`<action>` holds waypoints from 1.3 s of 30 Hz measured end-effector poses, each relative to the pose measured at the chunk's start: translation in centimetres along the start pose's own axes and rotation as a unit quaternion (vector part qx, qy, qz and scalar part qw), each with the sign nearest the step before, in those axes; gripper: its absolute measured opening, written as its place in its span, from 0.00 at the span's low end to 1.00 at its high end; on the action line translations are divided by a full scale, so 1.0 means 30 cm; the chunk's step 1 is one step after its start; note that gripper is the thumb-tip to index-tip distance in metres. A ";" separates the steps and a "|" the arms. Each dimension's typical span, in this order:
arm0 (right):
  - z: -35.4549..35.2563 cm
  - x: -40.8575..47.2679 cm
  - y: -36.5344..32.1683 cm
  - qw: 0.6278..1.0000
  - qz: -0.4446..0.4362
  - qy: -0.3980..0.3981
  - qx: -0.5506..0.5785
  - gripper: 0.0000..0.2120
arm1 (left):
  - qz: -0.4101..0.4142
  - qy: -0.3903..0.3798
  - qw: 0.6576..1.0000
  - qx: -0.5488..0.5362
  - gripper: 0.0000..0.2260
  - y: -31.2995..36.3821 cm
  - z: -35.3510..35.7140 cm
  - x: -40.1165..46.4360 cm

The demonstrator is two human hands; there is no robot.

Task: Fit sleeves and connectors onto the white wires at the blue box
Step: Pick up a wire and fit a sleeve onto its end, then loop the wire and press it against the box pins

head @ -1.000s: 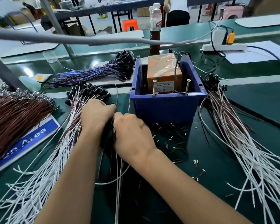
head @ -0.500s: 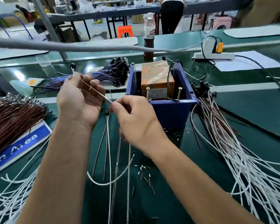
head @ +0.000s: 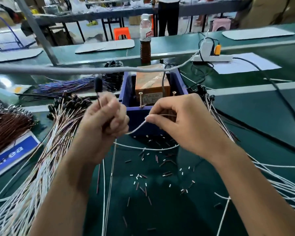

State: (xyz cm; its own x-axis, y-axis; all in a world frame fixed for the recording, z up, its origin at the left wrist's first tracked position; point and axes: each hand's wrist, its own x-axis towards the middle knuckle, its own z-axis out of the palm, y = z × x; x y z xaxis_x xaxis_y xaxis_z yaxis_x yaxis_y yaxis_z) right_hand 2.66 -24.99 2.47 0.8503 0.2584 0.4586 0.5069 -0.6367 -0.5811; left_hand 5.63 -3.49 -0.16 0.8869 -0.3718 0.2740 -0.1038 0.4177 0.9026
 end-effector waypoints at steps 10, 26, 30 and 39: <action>-0.108 0.041 -0.077 0.991 -0.087 -0.012 -0.098 0.07 | 0.002 -0.055 0.992 0.111 0.09 -0.147 0.027 -0.012; -0.022 0.010 0.048 0.999 -0.011 -0.040 -0.017 0.05 | -0.075 -0.080 0.959 0.263 0.15 -0.209 0.105 -0.022; -0.011 0.012 0.047 0.999 -0.011 -0.050 0.001 0.05 | -0.090 -0.064 0.952 0.286 0.18 -0.221 0.116 -0.017; -0.046 0.006 0.048 0.999 -0.010 0.014 0.036 0.05 | -0.074 -0.062 0.974 0.206 0.06 -0.181 0.094 -0.017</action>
State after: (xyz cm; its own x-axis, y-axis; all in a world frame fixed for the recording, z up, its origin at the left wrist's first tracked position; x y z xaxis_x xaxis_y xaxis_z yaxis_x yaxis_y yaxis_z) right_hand 3.34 -26.87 2.63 0.8357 0.2507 0.4886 0.5343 -0.5767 -0.6180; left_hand 4.48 -7.90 -4.28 0.8479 -0.5098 0.1453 -0.1734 -0.0077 0.9848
